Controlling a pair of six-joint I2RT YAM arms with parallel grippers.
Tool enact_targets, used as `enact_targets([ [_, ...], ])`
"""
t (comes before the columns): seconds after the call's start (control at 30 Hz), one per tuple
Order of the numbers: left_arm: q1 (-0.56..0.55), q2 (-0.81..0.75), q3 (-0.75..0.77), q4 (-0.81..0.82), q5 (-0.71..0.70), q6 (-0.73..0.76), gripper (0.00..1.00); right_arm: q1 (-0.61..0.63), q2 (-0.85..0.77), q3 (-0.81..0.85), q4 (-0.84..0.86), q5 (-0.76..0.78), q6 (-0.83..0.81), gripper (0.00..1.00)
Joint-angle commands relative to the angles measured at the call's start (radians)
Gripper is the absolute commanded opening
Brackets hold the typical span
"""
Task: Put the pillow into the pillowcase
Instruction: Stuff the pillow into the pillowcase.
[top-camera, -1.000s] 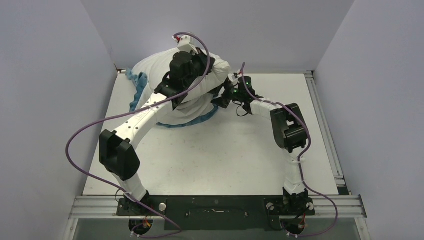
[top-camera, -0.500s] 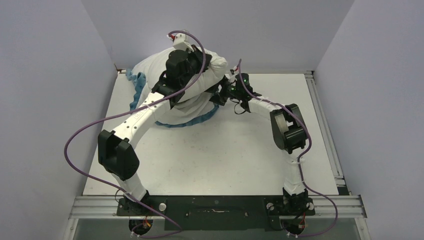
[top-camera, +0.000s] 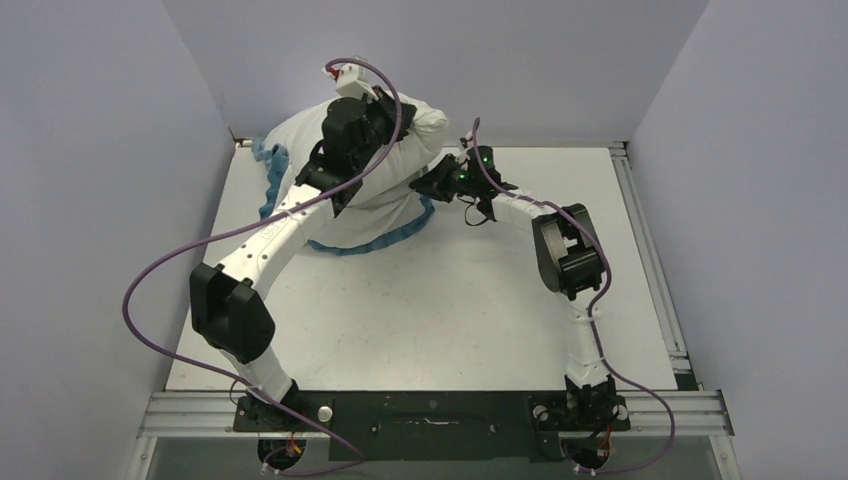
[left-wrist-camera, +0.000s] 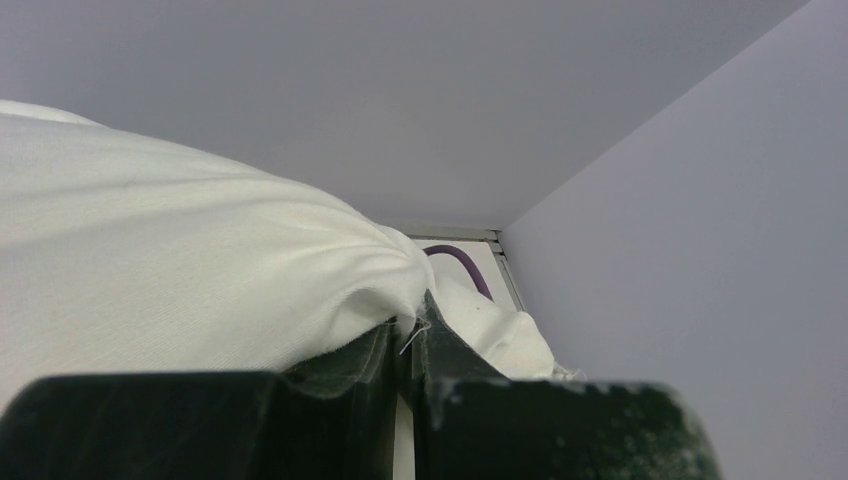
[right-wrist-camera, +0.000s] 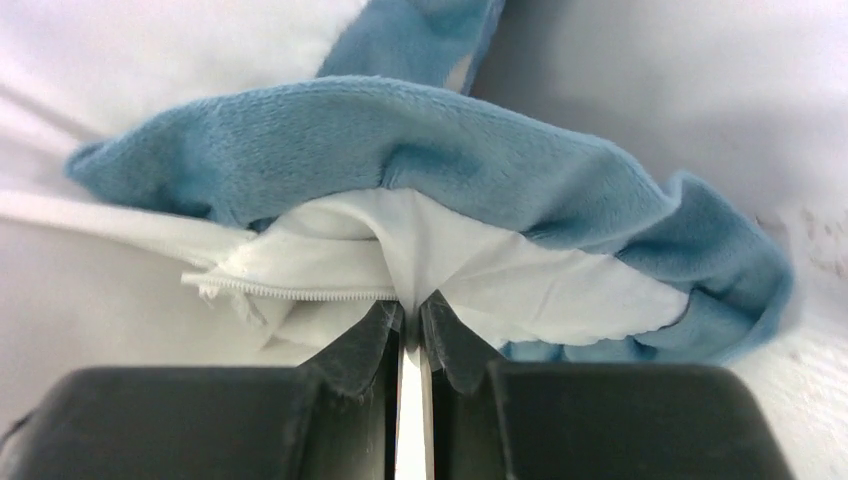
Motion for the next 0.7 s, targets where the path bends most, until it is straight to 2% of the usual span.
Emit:
enact_targets([
  [0.0,0.043,-0.05,-0.01,0.102,-0.027,0.031,0.0,-0.023,-0.134,-0.157,0.134,-0.057,-0.029,0.05],
  [0.13,0.059,-0.056,-0.032,0.087,-0.024,0.043,0.0,-0.05,-0.203,-0.291,0.388,-0.193,0.053,0.05],
  [0.3,0.085,-0.07,-0.048,0.084,-0.001,0.047,0.0,-0.054,-0.187,-0.31,0.598,-0.263,0.149,0.06],
  [0.33,0.088,-0.072,-0.049,0.083,0.002,0.048,0.0,-0.051,-0.188,-0.315,0.598,-0.263,0.147,0.09],
  [0.4,0.092,-0.074,-0.052,0.085,0.004,0.046,0.0,-0.047,-0.198,-0.334,0.614,-0.267,0.139,0.26],
  [0.43,0.093,-0.074,-0.054,0.086,0.006,0.042,0.0,-0.045,-0.205,-0.339,0.588,-0.267,0.119,0.41],
  [0.5,0.096,-0.072,-0.057,0.092,0.011,0.032,0.0,-0.042,-0.235,-0.348,0.488,-0.255,0.046,0.57],
  [0.53,0.096,-0.072,-0.056,0.095,0.016,0.03,0.0,-0.04,-0.255,-0.346,0.364,-0.238,-0.009,0.62],
  [0.6,0.097,-0.069,-0.056,0.098,0.023,0.028,0.0,-0.034,-0.292,-0.364,0.294,-0.217,-0.061,0.63],
  [0.67,0.097,-0.069,-0.054,0.099,0.028,0.028,0.0,-0.022,-0.303,-0.379,0.309,-0.217,-0.043,0.53],
])
